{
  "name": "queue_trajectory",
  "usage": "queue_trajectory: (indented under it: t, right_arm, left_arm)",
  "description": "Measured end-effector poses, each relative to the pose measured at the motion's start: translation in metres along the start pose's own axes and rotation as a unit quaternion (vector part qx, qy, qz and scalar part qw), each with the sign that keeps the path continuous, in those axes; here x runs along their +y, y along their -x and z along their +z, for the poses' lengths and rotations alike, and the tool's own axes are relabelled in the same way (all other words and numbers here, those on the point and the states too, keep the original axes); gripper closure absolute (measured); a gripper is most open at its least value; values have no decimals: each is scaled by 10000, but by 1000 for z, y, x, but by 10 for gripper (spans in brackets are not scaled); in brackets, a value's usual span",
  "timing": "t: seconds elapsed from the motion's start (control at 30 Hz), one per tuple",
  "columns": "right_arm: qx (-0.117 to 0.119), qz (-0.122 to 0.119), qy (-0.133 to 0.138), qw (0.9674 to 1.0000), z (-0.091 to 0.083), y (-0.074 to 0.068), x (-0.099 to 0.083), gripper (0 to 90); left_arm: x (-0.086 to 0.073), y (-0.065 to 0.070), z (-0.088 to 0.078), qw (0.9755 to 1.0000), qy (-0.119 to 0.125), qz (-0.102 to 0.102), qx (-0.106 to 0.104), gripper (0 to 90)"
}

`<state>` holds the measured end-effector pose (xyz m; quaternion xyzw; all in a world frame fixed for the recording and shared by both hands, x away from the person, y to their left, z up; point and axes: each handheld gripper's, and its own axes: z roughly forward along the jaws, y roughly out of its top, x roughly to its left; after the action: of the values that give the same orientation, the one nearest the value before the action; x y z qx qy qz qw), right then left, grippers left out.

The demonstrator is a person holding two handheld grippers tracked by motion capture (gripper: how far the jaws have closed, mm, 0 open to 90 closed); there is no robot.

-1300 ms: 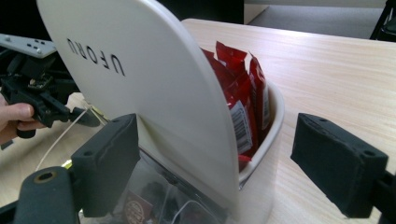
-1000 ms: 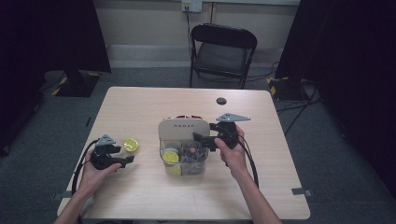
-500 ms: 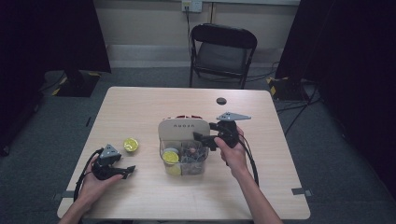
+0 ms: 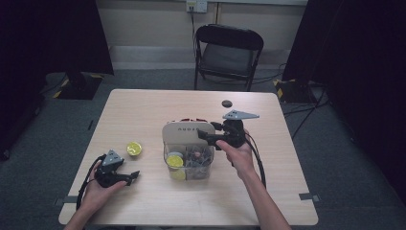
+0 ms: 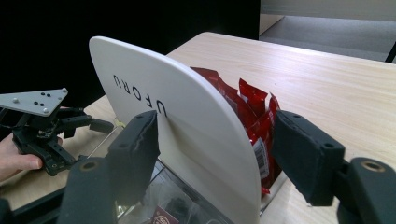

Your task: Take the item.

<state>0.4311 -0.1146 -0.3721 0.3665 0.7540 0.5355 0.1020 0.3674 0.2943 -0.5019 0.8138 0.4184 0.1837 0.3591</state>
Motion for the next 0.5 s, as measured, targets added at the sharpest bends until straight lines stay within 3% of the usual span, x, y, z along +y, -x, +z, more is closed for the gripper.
queue_trajectory:
  t: [0.23,0.5]
  right_arm:
    - [121,-18,52,9999,0,-3,1,463]
    - [202,-44,136,9997,-4,-7,4,488]
  left_arm:
    - [0,0,0,10000,12,-9,13,154]
    - [0,0,0,10000,6,-2,9,154]
